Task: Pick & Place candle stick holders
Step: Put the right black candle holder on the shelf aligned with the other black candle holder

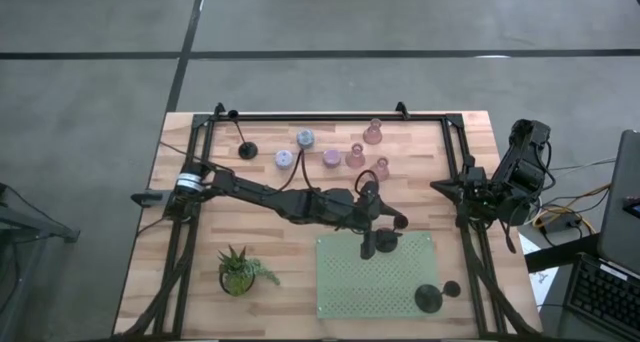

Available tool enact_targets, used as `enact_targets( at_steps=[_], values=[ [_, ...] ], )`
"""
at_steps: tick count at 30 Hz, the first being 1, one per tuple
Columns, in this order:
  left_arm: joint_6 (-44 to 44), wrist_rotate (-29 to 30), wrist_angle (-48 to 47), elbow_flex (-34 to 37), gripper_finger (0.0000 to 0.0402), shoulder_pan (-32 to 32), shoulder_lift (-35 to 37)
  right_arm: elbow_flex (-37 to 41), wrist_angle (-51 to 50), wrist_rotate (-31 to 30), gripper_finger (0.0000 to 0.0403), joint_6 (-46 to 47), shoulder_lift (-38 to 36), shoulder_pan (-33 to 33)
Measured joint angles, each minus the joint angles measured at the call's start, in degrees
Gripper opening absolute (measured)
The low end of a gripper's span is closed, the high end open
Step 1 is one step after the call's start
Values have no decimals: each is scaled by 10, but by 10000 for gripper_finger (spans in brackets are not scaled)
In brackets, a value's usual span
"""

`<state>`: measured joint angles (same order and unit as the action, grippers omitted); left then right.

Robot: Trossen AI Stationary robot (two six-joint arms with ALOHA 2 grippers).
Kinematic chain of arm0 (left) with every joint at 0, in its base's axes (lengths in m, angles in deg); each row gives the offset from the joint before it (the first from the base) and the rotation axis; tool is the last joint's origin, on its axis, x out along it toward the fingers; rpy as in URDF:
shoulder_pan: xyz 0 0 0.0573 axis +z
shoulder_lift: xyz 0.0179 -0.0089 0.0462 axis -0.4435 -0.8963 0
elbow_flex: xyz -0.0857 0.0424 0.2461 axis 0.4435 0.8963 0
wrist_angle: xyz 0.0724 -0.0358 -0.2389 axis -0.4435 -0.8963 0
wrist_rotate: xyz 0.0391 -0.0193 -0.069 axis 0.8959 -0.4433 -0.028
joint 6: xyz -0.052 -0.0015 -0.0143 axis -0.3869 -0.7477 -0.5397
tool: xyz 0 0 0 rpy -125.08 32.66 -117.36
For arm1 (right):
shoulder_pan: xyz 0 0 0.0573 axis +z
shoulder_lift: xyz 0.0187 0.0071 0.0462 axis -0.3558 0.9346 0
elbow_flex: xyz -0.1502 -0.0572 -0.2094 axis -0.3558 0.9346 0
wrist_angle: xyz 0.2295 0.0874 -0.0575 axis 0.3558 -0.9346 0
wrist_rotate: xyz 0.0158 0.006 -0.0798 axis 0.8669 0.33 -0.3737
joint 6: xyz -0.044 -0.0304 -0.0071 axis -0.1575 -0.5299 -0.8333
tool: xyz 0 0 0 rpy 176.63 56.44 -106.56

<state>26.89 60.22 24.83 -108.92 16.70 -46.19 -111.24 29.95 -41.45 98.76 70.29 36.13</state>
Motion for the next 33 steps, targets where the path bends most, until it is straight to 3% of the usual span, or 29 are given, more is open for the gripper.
enact_targets(
  at_steps=[7, 13, 19, 28, 33],
  values=[
    [0, 0, -39, 0, 250, 0, 22, 0, 1, 2, 8, 0, 0, 0],
    [2, -6, -153, 0, 250, -1, 52, 0, 18, 5, 8, -7, 8, 0],
    [17, -5, -224, 0, 250, -11, 75, 0, 110, 36, 8, -89, 35, 0],
    [38, 55, -220, 18, 250, -39, 80, 0, 244, 112, 9, -238, 78, 0],
    [38, 98, -135, 84, 250, -59, 100, 4, 329, 144, 28, -324, 90, 0]
  ],
)
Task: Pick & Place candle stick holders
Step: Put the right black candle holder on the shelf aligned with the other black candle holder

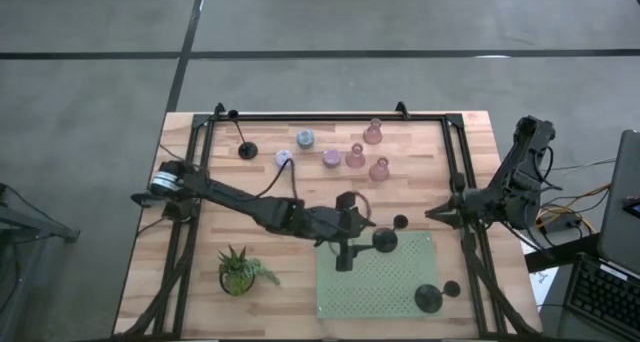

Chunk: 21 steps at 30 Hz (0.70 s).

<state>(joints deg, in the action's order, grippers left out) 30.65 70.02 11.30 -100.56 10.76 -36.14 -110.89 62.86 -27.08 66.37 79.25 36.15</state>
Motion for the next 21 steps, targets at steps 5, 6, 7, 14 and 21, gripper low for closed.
enact_targets(
  at_steps=[5, 6, 7, 14, 21],
  values=[
    [1, 14, 173, 123, 250, -15, 48, 2, 58, 33, 71, -44, 2, 0],
    [1, 14, 197, 148, 250, -16, 61, 2, 64, 33, 81, -46, 2, 0],
    [1, 14, 211, 171, 250, -16, 77, 2, 69, 31, 90, -47, 2, 0],
    [-10, 15, 230, 305, 250, -16, 210, 4, 78, 8, 136, -46, 11, -19],
    [-5, 14, 234, 431, 250, -16, 346, 6, 80, 82, 146, -35, 12, -69]
  ],
)
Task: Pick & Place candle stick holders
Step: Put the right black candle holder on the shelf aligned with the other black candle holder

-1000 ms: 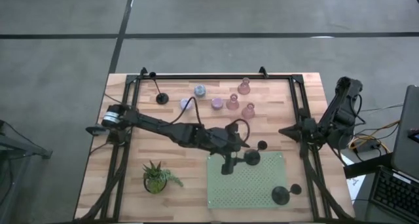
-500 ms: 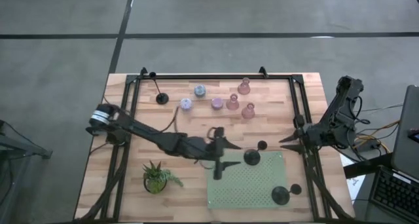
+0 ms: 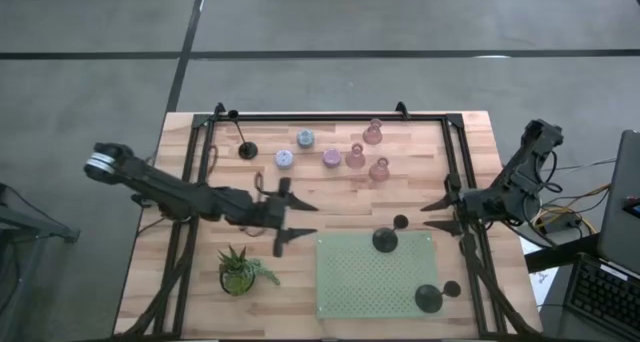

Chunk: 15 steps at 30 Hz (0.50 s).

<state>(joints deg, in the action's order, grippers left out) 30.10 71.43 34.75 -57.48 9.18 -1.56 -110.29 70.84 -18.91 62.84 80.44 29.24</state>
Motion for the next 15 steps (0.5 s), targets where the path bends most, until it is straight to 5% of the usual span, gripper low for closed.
enact_targets(
  at_steps=[8, 15],
  values=[
    [6, 4, 109, 154, 250, 0, 115, 5, 21, 71, 146, -15, 23, -51],
    [0, 6, 108, 232, 250, 1, 197, 9, 82, 117, 145, -59, 66, -92]
  ],
)
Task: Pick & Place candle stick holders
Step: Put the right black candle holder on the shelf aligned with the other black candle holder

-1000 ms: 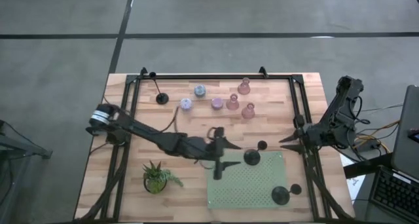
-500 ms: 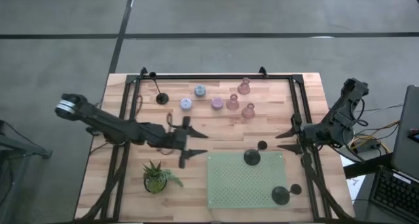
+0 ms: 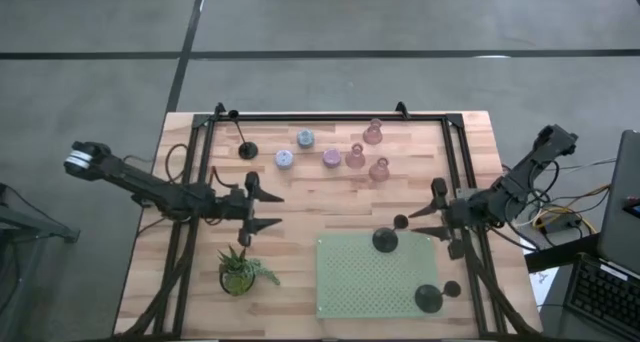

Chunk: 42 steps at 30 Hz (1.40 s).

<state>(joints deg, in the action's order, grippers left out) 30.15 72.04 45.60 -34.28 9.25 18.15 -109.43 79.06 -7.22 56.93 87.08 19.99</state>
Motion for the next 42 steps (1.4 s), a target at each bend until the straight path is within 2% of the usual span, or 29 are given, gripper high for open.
enact_targets(
  at_steps=[10, 17, 27, 34, 42],
  values=[
    [-7, -2, -33, 74, 250, 0, 121, -2, 27, 68, 145, -4, 37, -64],
    [-15, -7, -70, 109, 250, 0, 199, -3, 57, 107, 140, -20, 58, -80],
    [-29, -7, -208, 117, 250, 0, 312, -3, 100, 112, 143, -36, 83, -91],
    [-31, 13, -269, 117, 250, 0, 368, -3, 113, 141, 150, -48, 100, -105],
    [-30, 12, -325, 118, 250, 0, 410, -3, 134, 143, 125, -53, 102, -105]
  ],
)
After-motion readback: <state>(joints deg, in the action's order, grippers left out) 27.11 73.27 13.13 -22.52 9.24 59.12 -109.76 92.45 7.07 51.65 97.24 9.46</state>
